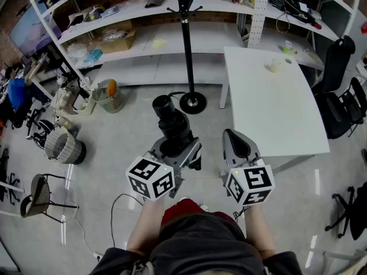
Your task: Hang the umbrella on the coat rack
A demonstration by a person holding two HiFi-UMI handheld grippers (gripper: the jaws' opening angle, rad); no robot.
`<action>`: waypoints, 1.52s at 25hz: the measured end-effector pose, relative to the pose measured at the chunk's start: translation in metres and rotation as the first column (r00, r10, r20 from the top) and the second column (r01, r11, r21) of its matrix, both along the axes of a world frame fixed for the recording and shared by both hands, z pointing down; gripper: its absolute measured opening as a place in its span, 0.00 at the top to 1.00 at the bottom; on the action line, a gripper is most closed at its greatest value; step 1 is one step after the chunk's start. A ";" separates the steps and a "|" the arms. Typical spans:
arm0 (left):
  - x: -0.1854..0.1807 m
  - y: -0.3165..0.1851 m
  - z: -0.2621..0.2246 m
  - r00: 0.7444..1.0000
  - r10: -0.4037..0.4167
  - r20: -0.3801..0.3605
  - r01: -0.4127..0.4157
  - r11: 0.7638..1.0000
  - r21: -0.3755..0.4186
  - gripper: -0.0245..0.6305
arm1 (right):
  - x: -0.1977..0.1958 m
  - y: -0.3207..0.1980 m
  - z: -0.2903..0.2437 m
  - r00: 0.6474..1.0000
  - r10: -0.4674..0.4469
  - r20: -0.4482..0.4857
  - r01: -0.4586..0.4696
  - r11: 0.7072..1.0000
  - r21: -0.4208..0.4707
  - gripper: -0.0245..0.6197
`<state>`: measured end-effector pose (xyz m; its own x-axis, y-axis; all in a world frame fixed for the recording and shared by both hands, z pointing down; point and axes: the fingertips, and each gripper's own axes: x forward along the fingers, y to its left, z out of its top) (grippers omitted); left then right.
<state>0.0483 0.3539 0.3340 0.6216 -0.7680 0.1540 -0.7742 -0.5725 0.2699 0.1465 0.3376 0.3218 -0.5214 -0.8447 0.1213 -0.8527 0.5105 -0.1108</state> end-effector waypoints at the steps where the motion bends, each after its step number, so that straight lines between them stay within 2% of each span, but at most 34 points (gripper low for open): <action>1: 0.000 -0.001 0.000 1.000 0.001 0.003 -0.001 1.000 -0.004 0.66 | -0.001 -0.001 0.001 1.000 -0.003 0.000 0.003 1.000 -0.004 0.94; 6: 0.001 -0.005 -0.002 1.000 0.004 0.023 -0.004 1.000 -0.005 0.65 | -0.003 -0.005 0.004 1.000 -0.008 0.003 0.009 1.000 -0.016 0.94; 16: 0.005 -0.008 0.000 1.000 0.016 -0.013 -0.016 1.000 -0.017 0.66 | -0.008 -0.007 0.016 1.000 -0.027 -0.016 0.026 0.999 -0.033 0.93; 24: 0.005 -0.021 0.001 1.000 0.005 0.004 -0.005 1.000 -0.024 0.65 | -0.002 -0.021 0.014 1.000 -0.014 0.000 0.014 0.999 -0.039 0.93; 30: -0.007 -0.037 0.002 1.000 -0.007 0.013 0.007 1.000 -0.025 0.65 | -0.011 -0.040 0.017 1.000 -0.010 0.014 0.011 0.999 -0.051 0.93; 38: -0.033 -0.086 0.006 1.000 -0.005 -0.026 0.004 0.999 -0.035 0.65 | -0.029 -0.081 0.023 1.000 0.007 0.005 -0.007 0.998 -0.063 0.93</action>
<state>0.0152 0.2675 0.3403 0.6225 -0.7651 0.1649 -0.7691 -0.5590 0.3099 0.1175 0.2565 0.3445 -0.5161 -0.8392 0.1716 -0.8557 0.4962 -0.1469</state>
